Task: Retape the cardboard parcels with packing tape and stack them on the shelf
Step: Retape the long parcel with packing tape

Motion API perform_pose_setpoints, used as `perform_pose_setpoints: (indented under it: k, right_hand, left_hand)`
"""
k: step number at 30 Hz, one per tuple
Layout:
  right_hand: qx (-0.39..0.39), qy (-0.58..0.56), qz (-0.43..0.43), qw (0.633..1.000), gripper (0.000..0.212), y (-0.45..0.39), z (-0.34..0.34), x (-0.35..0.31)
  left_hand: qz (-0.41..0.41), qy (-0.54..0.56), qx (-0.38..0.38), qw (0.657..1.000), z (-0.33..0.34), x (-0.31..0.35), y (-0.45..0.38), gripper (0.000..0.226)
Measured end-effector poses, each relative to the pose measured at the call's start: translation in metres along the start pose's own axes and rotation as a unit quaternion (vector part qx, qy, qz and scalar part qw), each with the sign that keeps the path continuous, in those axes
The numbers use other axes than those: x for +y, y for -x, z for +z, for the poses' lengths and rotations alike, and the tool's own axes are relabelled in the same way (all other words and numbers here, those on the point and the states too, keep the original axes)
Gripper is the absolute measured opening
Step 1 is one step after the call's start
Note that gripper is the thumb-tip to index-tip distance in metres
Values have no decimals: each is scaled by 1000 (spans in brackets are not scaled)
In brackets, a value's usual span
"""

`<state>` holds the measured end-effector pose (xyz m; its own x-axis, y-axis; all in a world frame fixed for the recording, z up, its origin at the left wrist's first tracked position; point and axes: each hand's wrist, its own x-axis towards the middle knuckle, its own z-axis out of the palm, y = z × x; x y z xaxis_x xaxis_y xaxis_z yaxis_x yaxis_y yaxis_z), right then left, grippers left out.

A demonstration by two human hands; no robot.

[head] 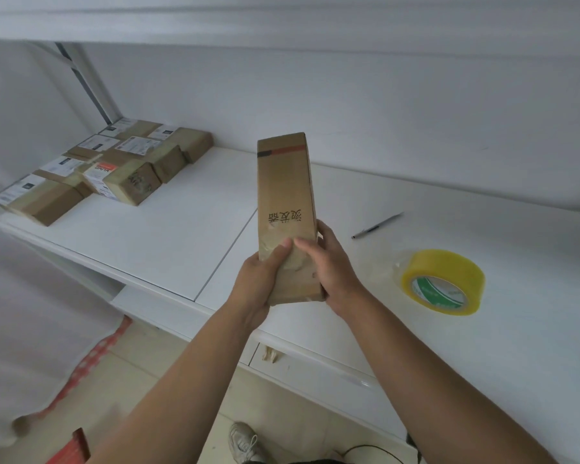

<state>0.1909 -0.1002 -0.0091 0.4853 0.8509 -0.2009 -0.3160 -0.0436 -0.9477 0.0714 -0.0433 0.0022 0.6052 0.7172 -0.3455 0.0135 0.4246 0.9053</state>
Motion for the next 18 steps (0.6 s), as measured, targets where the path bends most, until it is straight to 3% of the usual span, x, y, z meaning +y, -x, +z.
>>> perform_pose_setpoints:
  k: [6, 8, 11, 15, 18]
  right_hand:
    - [-118, 70, 1, 991, 41, -1, 7, 8]
    - [-92, 76, -4, 993, 43, 1, 17, 9]
    - [-66, 93, -14, 993, 30, 1, 32, 11]
    - [-13, 73, 53, 996, 37, 1, 53, 18]
    - [19, 69, 56, 996, 37, 0, 75, 27]
  left_hand:
    - [17, 19, 81, 996, -11, 6, 2, 36]
    - [39, 2, 39, 998, -20, 11, 4, 37]
    - [62, -36, -22, 997, -38, 15, 6, 33]
    - [57, -105, -23, 993, -67, 16, 6, 39]
    - [30, -104, -34, 994, -91, 17, 10, 46]
